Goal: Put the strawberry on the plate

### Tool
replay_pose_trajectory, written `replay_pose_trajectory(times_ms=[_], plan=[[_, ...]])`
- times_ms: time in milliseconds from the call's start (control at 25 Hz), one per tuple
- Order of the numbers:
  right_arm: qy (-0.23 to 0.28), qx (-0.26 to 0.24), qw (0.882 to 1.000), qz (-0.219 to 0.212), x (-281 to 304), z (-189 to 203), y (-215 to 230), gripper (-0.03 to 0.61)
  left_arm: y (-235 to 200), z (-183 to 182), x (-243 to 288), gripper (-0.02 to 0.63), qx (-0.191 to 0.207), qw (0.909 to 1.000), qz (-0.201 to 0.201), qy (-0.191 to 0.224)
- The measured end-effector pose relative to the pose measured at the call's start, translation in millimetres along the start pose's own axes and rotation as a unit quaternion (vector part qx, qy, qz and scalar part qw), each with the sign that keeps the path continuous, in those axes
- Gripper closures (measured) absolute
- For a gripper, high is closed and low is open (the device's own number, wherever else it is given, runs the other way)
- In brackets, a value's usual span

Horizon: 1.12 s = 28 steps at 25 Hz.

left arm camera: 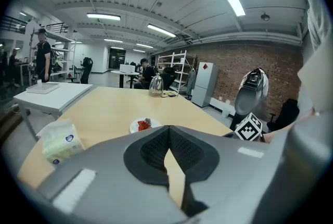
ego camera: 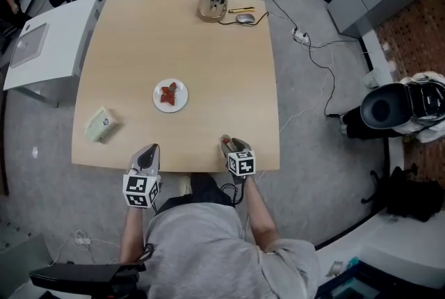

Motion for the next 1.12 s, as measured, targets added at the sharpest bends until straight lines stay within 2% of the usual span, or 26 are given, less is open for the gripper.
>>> replay_pose_trajectory(times_ms=[520,800,1120], plan=[[-0.015,0.005,1.000,-0.007,13.8,4.1,2.9,0.380,-4.9,6.1,2.5,0.594,-0.001,0.9999,-0.011,-0.012],[-0.020,-0.002,1.000,-0.004,15.3,3.4,2.9,0.419,-8.2,4.4,5.4,0.594,0.000,0.9998,-0.015,-0.011],[-0.016,-0.006,1.000,0.000,13.0,-0.8,4.5,0.423,-11.4,4.0,3.5,0.594,-0.002,0.9997,-0.021,-0.011]])
Point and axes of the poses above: the fingertips, and each gripper's own axes: x forward along the fingers, y to its right, z out of its underside, the point moved 8 cm from there along -x, backward along the fingers, and after that the axes turned 11 degrees about y, right-handed, at the moved point
